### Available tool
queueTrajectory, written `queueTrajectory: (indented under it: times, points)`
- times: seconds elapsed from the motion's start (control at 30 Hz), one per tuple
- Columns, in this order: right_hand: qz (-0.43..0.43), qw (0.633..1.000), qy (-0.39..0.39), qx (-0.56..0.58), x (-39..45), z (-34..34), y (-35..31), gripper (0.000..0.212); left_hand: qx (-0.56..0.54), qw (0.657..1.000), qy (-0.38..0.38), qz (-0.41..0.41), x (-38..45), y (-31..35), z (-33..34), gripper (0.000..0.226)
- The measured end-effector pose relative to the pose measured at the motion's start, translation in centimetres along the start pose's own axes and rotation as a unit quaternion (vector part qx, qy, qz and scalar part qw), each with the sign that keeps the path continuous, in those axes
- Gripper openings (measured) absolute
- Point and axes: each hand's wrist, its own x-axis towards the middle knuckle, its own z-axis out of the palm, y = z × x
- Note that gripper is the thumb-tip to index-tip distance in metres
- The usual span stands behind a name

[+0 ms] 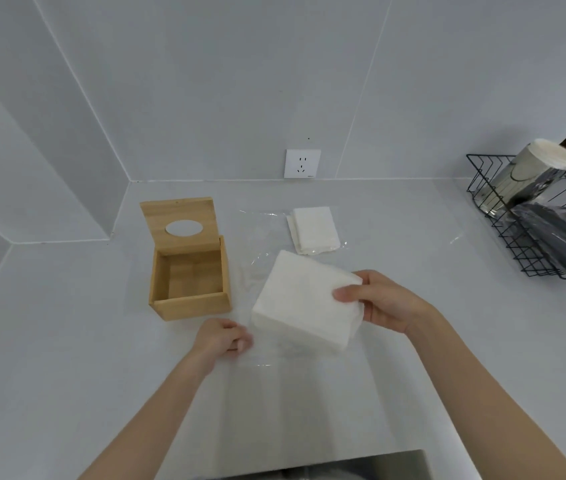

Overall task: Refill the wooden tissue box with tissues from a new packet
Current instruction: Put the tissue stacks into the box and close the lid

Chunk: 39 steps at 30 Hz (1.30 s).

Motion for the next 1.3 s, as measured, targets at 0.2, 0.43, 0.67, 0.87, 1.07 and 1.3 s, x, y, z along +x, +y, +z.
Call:
queueTrajectory:
  times: [0.2, 0.43, 0.67, 0.87, 1.07, 1.3]
  points:
    - [-0.042, 0.999, -0.028, -0.007, 1.9, 1.2, -3.8, 0.024, 0.179, 0.981, -0.049, -0.054, -3.6, 4.6, -2.3, 0.031]
    - [-0.028, 0.995, -0.084, -0.054, 5.5, 4.4, -5.2, 0.023, -0.251, 0.948, -0.194, 0.039, -6.9, 9.9, -5.6, 0.059]
    - [0.007, 0.995, -0.084, -0.058, 9.0, 6.6, -4.5, 0.024, -0.258, 0.957, -0.112, 0.073, -5.2, 9.0, -6.6, 0.031]
    - [0.007, 0.998, -0.012, 0.058, 11.5, 8.3, -2.9, 0.017, -0.292, 0.951, -0.034, 0.098, -4.0, 8.5, -8.7, 0.02]
    - [0.032, 0.994, -0.008, 0.107, 12.6, 9.5, -2.2, 0.017, -0.307, 0.947, -0.014, 0.093, -3.2, 7.8, -9.7, 0.022]
    - [-0.012, 0.997, 0.077, 0.013, 13.6, 11.0, -2.5, 0.019, -0.27, 0.959, 0.021, 0.083, -2.3, 7.5, -10.4, 0.025]
